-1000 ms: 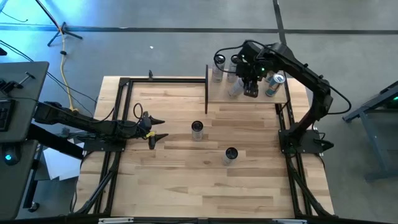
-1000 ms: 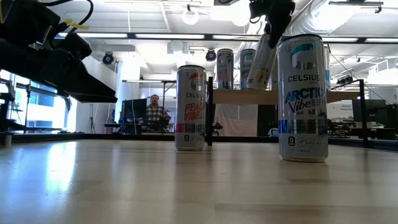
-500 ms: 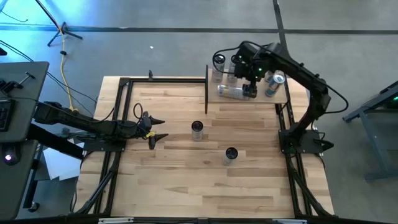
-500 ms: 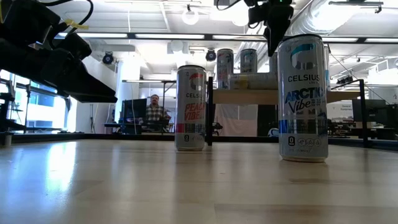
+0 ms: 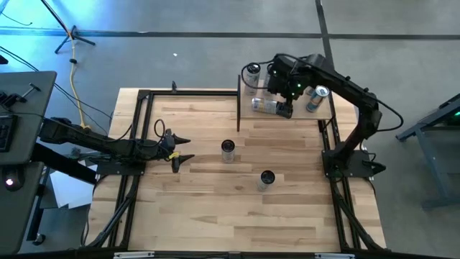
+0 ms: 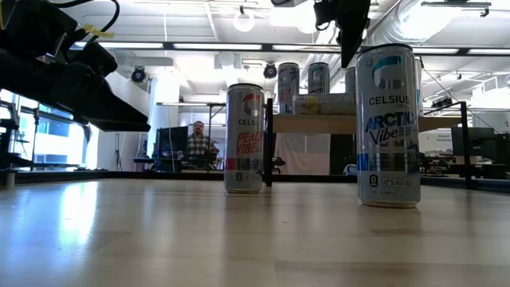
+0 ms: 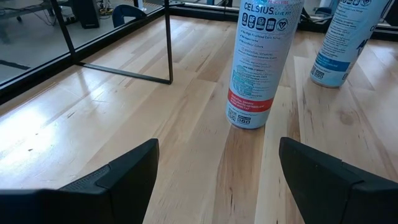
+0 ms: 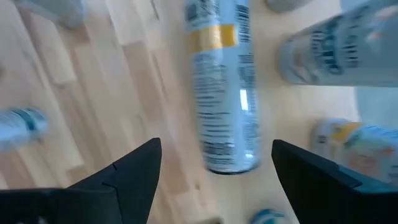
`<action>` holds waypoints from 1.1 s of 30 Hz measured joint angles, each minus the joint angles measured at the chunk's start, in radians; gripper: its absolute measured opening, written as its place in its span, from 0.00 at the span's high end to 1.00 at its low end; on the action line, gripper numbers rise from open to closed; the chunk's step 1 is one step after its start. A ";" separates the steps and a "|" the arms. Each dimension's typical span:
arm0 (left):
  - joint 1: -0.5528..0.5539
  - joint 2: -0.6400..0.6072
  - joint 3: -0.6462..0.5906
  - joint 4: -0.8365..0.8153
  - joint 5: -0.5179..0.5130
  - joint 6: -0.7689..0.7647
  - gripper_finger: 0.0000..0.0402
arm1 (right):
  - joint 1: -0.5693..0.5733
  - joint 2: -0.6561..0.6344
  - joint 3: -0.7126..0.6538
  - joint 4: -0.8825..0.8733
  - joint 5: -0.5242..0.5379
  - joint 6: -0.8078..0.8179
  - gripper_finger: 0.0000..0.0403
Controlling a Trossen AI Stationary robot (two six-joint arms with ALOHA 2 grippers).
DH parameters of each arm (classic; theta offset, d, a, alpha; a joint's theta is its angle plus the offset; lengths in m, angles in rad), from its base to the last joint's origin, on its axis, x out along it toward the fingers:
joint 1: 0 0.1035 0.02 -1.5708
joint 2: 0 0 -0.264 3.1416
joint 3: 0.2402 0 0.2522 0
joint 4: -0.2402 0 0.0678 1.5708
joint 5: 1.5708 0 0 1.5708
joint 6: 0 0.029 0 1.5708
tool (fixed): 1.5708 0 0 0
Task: Place canned beverage on shelf
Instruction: Put the white yellow soda can on the shelf aligned with the white yellow soda can
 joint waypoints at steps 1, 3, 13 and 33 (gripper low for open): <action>0.000 0.000 0.000 0.000 0.000 0.000 0.24 | 0.014 0.000 0.000 0.000 -0.001 0.037 0.28; 0.000 0.000 0.000 0.000 0.000 0.000 0.24 | 0.038 0.000 0.000 0.000 0.003 0.118 0.28; 0.000 0.000 0.000 0.000 0.000 0.000 0.24 | 0.104 -0.107 -0.047 0.022 0.151 0.447 0.28; 0.000 0.000 0.000 0.000 0.000 0.000 0.24 | 0.056 -0.334 -0.471 0.411 0.152 0.365 0.28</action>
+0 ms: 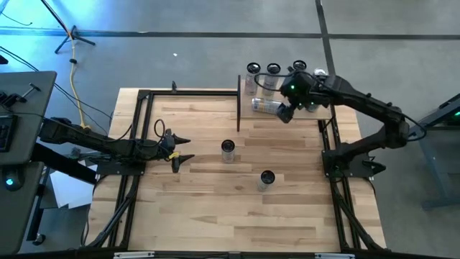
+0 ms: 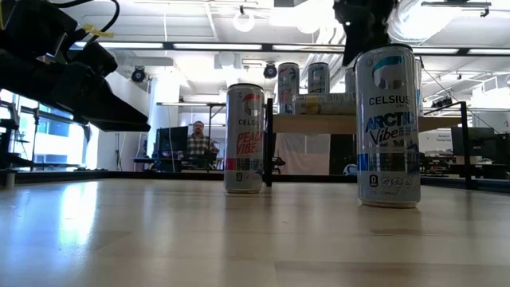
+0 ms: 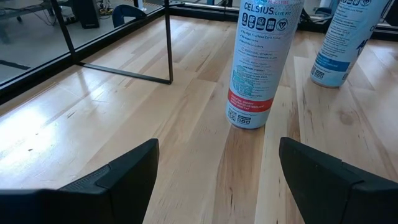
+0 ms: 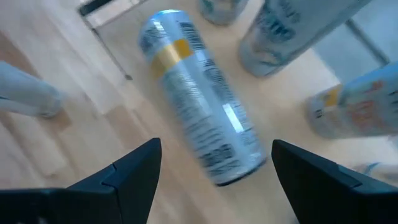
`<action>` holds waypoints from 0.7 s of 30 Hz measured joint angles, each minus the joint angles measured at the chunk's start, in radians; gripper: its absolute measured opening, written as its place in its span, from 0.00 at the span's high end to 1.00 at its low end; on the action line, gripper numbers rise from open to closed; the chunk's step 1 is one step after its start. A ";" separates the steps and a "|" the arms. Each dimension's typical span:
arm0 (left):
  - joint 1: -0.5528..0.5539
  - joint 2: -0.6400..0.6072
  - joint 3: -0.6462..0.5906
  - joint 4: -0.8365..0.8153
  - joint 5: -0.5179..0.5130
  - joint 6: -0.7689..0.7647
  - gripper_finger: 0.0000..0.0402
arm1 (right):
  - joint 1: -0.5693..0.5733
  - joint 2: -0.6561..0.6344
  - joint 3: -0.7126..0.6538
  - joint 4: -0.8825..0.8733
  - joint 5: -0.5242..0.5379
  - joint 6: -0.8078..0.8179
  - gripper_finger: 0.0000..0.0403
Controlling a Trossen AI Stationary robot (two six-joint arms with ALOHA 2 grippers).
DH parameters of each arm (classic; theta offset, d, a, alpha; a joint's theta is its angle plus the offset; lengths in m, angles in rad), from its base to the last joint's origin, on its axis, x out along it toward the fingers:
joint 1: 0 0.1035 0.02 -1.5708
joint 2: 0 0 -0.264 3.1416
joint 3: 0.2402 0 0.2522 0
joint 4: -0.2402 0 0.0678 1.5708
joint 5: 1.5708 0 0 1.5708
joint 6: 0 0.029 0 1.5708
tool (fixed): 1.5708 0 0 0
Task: Place canned beverage on shelf
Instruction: Put the white yellow soda can on the shelf aligned with the white yellow soda can
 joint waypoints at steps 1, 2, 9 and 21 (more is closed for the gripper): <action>0.000 0.000 0.000 0.000 0.000 0.000 0.24 | -0.012 0.001 0.000 0.004 0.004 -0.035 0.28; 0.000 0.000 0.000 0.000 0.000 0.000 0.24 | -0.021 0.004 0.000 0.009 0.007 -0.064 0.28; 0.000 0.000 0.000 0.000 0.000 0.000 0.24 | -0.072 0.008 0.000 0.061 -0.067 -0.149 0.28; 0.000 0.000 0.000 0.000 0.000 0.000 0.24 | -0.133 0.086 0.000 0.084 -0.164 -0.202 0.28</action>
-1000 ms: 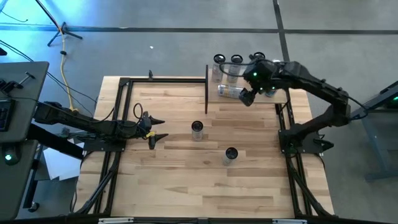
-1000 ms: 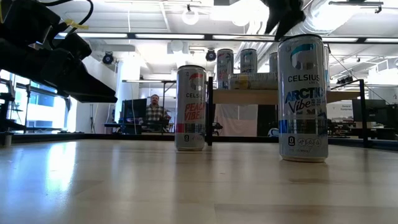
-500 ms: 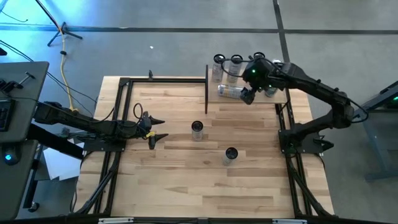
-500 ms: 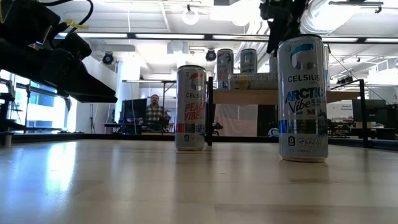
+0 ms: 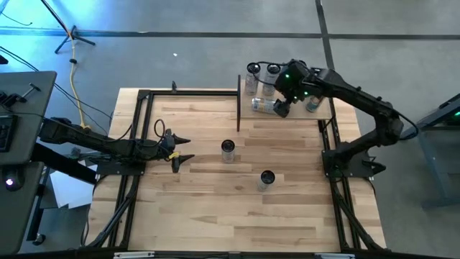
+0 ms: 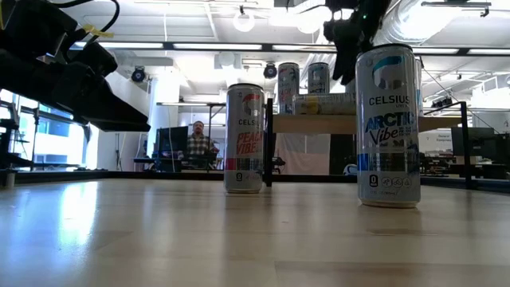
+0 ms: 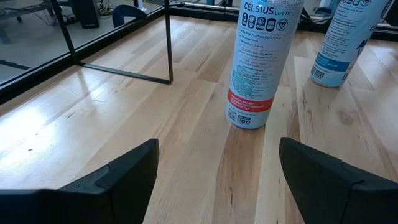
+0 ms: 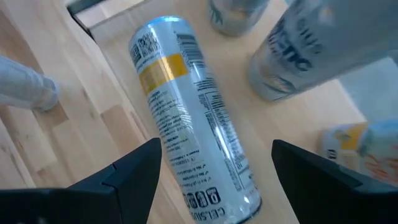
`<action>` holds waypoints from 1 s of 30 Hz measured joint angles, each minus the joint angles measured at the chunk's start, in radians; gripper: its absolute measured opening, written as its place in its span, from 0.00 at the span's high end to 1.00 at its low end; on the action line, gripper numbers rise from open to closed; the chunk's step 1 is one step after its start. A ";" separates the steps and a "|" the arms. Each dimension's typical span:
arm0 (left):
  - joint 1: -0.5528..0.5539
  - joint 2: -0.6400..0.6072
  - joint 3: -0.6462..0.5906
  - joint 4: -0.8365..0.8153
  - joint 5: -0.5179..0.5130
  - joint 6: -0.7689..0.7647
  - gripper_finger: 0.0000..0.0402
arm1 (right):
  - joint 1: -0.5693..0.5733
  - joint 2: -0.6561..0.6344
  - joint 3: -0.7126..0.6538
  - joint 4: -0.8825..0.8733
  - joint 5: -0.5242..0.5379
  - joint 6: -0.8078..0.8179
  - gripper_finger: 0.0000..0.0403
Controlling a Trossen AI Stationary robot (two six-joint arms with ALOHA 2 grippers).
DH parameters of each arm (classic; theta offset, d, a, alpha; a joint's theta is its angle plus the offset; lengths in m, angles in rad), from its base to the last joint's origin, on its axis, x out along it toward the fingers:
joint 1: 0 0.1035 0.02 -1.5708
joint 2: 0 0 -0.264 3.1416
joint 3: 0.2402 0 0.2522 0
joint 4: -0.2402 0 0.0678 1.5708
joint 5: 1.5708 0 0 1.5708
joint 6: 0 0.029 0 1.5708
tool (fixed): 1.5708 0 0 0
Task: Place canned beverage on shelf
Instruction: Put the white yellow soda can on the shelf aligned with the white yellow soda can
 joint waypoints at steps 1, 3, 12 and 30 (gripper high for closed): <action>0.000 0.000 0.000 0.000 0.000 0.000 0.24 | -0.002 0.011 0.000 -0.001 -0.005 -0.002 0.28; 0.000 0.000 0.000 0.000 0.000 0.000 0.24 | -0.009 0.024 0.000 -0.002 -0.006 -0.002 0.28; 0.000 0.000 0.000 0.000 0.000 0.000 0.24 | -0.026 0.071 0.000 -0.063 -0.029 -0.029 0.28; 0.000 0.000 0.000 0.000 0.000 0.000 0.24 | -0.005 0.181 0.000 -0.153 -0.121 -0.007 0.30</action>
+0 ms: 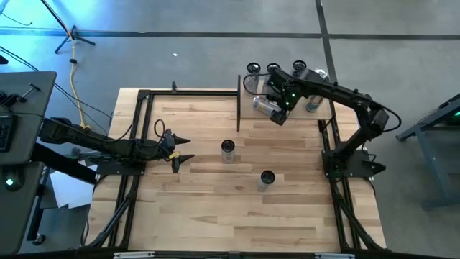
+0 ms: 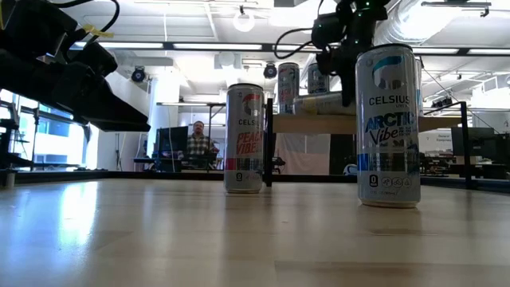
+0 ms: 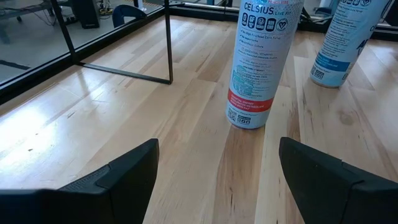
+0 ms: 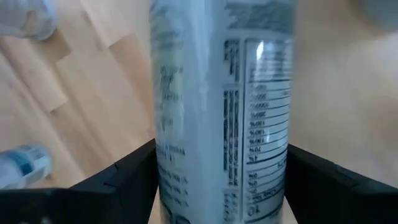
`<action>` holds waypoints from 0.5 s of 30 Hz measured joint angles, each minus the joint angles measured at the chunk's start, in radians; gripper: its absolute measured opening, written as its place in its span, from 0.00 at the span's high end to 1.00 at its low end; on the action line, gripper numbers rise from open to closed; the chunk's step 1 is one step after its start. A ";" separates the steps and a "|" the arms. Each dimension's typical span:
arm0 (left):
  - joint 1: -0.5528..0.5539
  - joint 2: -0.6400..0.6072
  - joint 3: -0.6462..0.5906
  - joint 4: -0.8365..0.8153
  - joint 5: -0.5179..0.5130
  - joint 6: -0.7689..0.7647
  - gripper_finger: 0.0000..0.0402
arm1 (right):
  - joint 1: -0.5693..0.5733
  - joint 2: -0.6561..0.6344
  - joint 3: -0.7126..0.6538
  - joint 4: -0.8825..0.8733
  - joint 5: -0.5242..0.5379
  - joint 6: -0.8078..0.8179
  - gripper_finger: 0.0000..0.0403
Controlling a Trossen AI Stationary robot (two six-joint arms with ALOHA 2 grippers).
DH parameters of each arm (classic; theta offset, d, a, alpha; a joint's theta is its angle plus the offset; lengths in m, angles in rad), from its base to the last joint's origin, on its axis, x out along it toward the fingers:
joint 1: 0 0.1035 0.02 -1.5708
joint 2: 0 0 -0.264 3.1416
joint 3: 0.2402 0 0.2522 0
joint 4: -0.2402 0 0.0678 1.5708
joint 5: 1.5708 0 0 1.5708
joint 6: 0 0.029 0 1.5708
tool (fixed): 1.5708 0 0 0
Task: Place canned beverage on shelf
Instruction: Put the white yellow soda can on the shelf aligned with the white yellow soda can
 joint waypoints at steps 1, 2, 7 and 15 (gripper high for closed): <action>0.000 0.000 0.000 0.000 0.000 0.000 0.24 | 0.008 0.000 0.000 -0.009 -0.005 0.011 0.32; 0.000 0.000 0.000 0.000 0.000 0.000 0.24 | 0.018 0.000 0.000 -0.015 -0.008 0.018 0.34; 0.000 0.000 0.000 0.000 0.000 0.000 0.24 | 0.078 -0.002 0.000 -0.053 -0.038 0.064 0.41; 0.000 0.000 0.000 0.000 0.000 0.000 0.24 | 0.214 -0.029 0.031 -0.203 -0.046 0.229 0.41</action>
